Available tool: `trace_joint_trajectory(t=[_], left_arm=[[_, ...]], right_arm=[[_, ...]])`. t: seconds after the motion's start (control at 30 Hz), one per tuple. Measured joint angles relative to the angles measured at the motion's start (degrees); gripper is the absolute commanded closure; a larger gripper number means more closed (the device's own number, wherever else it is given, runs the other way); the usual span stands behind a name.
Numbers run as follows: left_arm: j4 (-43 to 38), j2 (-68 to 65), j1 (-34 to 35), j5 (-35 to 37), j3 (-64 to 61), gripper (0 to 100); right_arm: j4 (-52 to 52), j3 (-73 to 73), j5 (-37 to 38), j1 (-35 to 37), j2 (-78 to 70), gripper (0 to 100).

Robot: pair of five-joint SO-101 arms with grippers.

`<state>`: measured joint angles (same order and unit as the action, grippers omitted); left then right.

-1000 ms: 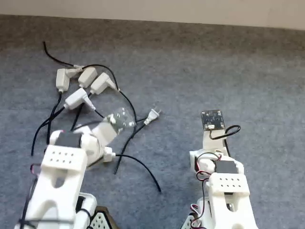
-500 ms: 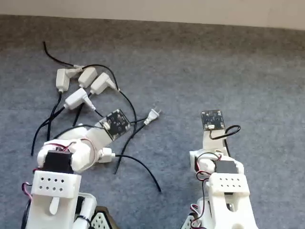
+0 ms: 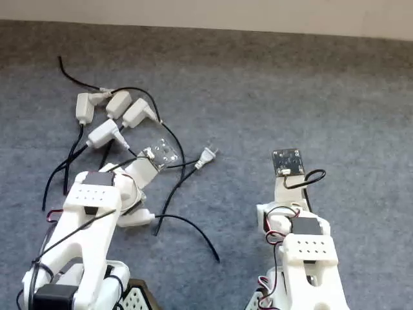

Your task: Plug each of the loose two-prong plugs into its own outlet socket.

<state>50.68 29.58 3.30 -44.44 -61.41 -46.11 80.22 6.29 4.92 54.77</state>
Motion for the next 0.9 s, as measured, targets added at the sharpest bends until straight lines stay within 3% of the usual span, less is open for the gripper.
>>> trace_joint_trajectory(t=[0.13,0.47,0.63,0.9], left_arm=[[2.0,0.9,0.0,0.1,-0.4,87],[27.3,19.1,-0.1,0.0,-0.6,87],[31.2,30.6,-0.1,0.2,0.5,87],[37.3,32.6,1.4,-0.4,1.2,87]], right_arm=[[0.0,0.0,0.0,0.0,0.0,78.9],[0.0,0.0,0.0,0.0,0.0,78.9],[0.0,0.0,0.0,0.0,0.0,78.9],[0.0,0.0,0.0,0.0,0.0,78.9]])
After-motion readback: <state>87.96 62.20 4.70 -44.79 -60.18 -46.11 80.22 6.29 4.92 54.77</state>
